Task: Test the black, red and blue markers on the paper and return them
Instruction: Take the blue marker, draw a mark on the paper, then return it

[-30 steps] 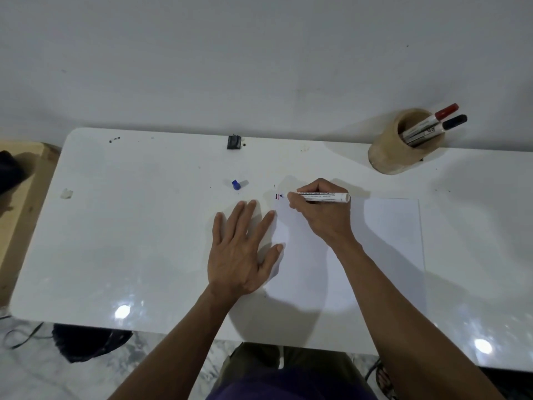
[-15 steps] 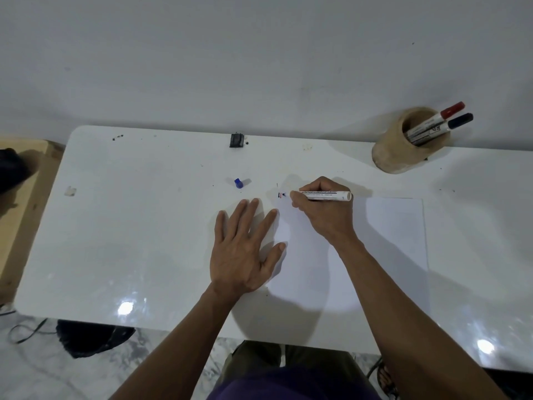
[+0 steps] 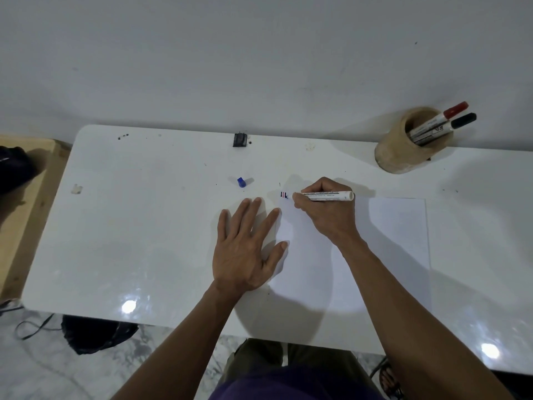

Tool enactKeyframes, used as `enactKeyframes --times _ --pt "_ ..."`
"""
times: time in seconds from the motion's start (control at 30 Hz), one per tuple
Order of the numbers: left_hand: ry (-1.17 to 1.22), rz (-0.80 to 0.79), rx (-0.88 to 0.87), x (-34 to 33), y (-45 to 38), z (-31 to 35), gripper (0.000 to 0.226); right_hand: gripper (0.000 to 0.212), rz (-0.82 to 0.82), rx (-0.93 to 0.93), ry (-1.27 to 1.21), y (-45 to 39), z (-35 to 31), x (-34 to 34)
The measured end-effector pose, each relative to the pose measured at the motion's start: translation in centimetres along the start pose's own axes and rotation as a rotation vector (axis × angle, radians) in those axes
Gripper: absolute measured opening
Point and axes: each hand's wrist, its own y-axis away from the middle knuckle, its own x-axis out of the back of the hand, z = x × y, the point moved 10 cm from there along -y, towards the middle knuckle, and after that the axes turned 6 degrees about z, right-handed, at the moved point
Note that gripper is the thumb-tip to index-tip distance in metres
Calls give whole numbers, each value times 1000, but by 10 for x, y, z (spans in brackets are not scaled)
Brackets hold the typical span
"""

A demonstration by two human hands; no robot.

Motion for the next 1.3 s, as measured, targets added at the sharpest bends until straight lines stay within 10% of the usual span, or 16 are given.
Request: enactKeyframes --times 0.43,0.67,0.93,1.3 --pt "58 -78 18 -2 0 -1 64 27 4 -166 -346 3 -19 17" --pt "338 82 438 42 -36 -46 44 24 -12 -226 -589 22 -38 26" --pt "125 -193 399 27 -95 -62 33 25 43 -288 -590 35 -29 30" --pt "316 -159 525 42 -71 -74 15 12 106 -296 -619 50 -37 39"
